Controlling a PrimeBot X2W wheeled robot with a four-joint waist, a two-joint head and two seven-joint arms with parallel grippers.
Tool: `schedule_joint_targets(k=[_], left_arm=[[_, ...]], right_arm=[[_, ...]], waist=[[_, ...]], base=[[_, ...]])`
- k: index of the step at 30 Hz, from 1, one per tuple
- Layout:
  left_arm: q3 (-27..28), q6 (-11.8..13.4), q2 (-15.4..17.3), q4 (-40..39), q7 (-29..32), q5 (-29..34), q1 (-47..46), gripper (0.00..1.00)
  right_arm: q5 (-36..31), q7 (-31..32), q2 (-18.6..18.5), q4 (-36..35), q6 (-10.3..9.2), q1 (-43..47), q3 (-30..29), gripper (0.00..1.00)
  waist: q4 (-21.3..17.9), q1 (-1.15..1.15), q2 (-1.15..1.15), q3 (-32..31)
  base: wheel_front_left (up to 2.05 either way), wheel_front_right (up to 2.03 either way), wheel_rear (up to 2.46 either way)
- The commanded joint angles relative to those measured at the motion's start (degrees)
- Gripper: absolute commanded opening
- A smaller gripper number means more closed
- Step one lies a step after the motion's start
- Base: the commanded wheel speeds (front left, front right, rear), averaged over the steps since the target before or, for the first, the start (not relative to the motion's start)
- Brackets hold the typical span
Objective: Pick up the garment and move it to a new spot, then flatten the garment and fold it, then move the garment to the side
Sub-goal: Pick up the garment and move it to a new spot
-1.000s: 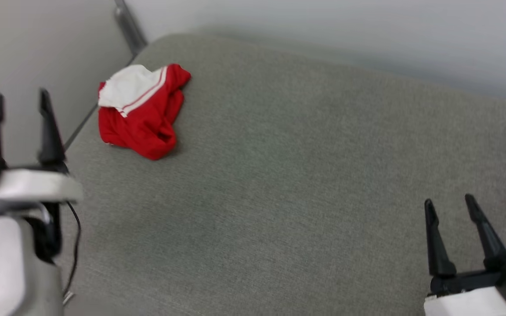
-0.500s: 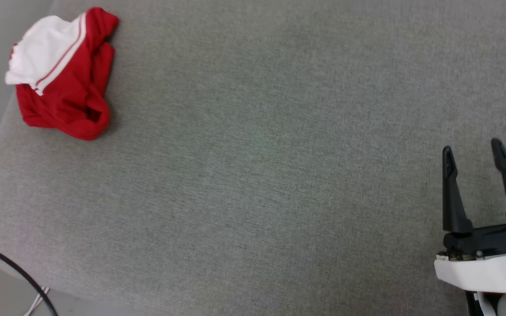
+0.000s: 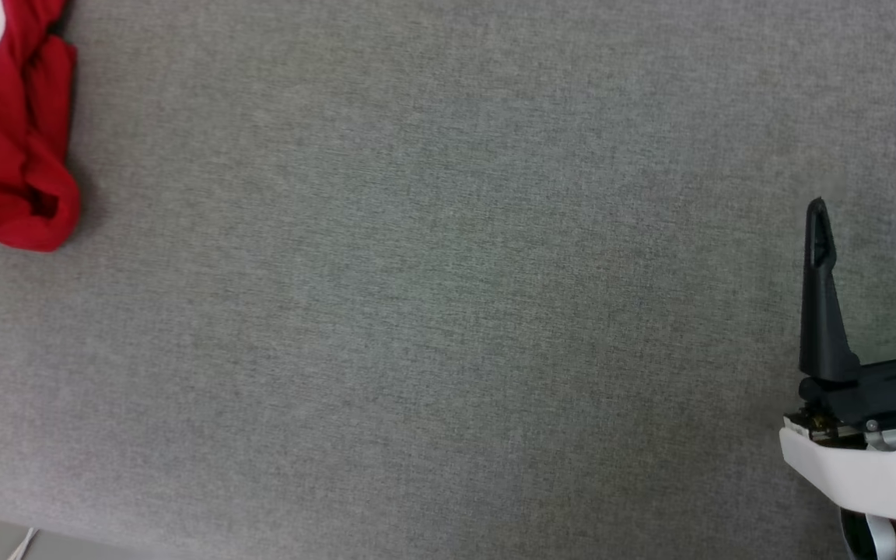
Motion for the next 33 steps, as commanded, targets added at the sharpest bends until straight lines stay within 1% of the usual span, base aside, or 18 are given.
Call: schedule_joint_targets(k=[1, 5, 7, 10, 11, 12, 13, 15, 19, 20, 21, 23, 25, 30, 33], left_arm=[[-1.06, 0.05, -0.03, 0.08, 1.5, -1.39, 1.42, 1.0], [-5.55, 0.05, 3.21, -0.67, 10.4, -10.24, 3.18, 1.0], [-6.84, 0.04, 2.72, 0.47, 16.05, -14.92, 4.51, 1.0], [-8.78, 0.04, 3.83, 0.79, 21.25, -18.43, 5.19, 1.0], [-10.55, 0.03, 3.79, 1.41, 24.3, -19.99, 6.37, 1.0], [-10.55, 0.03, 3.79, 1.41, 24.3, -19.99, 6.37, 1.0], [-11.35, 0.03, 3.29, 2.25, 26.53, -21.97, 7.01, 1.0], [-12.41, 0.03, 2.79, 3.18, 28.8, -23.3, 7.77, 1.0], [-14.01, 0.03, 1.96, 4.19, 30.08, -24.09, 8.53, 1.0], [-14.56, 0.03, 1.86, 4.34, 30.23, -24.16, 8.62, 0.48], [-14.81, 0.03, 1.8, 4.45, 29.91, -24.45, 8.58, 0.0], [-14.93, 0.01, 1.86, 3.94, 28.74, -25.05, 8.2, 0.0], [-14.34, 0.01, 2.79, 3.88, 27.33, -25.65, 7.46, 0.0], [-15.1, 0.03, 7.08, 0.91, 23.74, -24.9, 5.83, 0.0], [-16.95, 0.02, 9.07, -2.91, 22.34, -23.94, 5.21, 0.0]], right_arm=[[-0.33, -0.14, -0.05, -0.49, -0.02, -0.44, 0.12, 1.0], [-0.95, -0.14, -0.05, -1.7, -0.02, -0.15, 0.51, 1.0], [-1.2, -0.14, -0.05, -2.05, -0.02, -0.32, 0.61, 1.0], [-1.32, -0.14, -0.05, -2.53, -0.02, -0.63, 0.64, 1.0], [-1.37, -0.14, -0.05, -2.65, -0.02, -0.64, 0.66, 1.0], [-1.37, -0.14, -0.05, -2.65, -0.02, -0.64, 0.66, 1.0], [-1.36, -0.14, -0.05, -2.65, -0.02, -0.77, 0.78, 1.0], [-1.23, -0.14, -0.06, -2.58, -0.02, -0.9, 0.76, 1.0], [-1.07, -0.14, -0.05, -2.34, -0.02, -1.06, 0.89, 1.0], [-1.02, -0.14, -0.05, -2.23, -0.02, -1.14, 0.94, 1.0], [-0.96, -0.14, -0.05, -2.11, -0.02, -1.19, 0.97, 1.0], [-0.77, -0.14, -0.05, -1.79, -0.02, -1.18, 0.9, 1.0], [-0.48, -0.14, -0.05, -1.45, -0.02, -1.15, 1.04, 1.0], [0.6, -0.14, -0.05, -0.39, -0.02, -1.01, 1.73, 1.0], [1.36, -0.15, -0.05, 0.53, -0.02, -0.78, 2.05, 1.0]], waist=[[-0.71, -0.01, 0.0, 0.8], [-1.36, -0.01, 0.0, 2.27], [-1.59, -0.01, 0.0, 2.99], [-1.85, -0.01, 0.0, 4.17], [-2.11, -0.01, 0.0, 4.77], [-2.11, -0.01, 0.0, 4.77], [-2.44, -0.01, 0.0, 5.16], [-2.74, -0.01, 0.0, 5.37], [-3.15, -0.01, 0.0, 5.43], [-3.24, -0.01, 0.0, 5.37], [-3.3, -0.01, 0.0, 5.25], [-3.29, -0.01, 0.0, 4.72], [-3.28, -0.01, 0.0, 3.89], [-3.13, -0.01, 0.0, 0.89], [-2.95, -0.01, 0.0, -1.37]], base=[[0.0, 0.0, 0.0], [0.0, 0.0, 0.0], [0.0, 0.0, 0.0], [0.0, 0.0, 0.0], [0.0, 0.0, 0.0], [0.0, 0.0, 0.0], [0.0, 0.0, 0.0], [0.0, 0.0, 0.0], [0.0, 0.0, 0.0], [0.0, 0.0, 0.0], [0.0, 0.0, 0.0], [0.0, 0.0, 0.0], [0.0, 0.0, 0.0], [0.0, 0.0, 0.0], [0.0, 0.0, 0.0]])
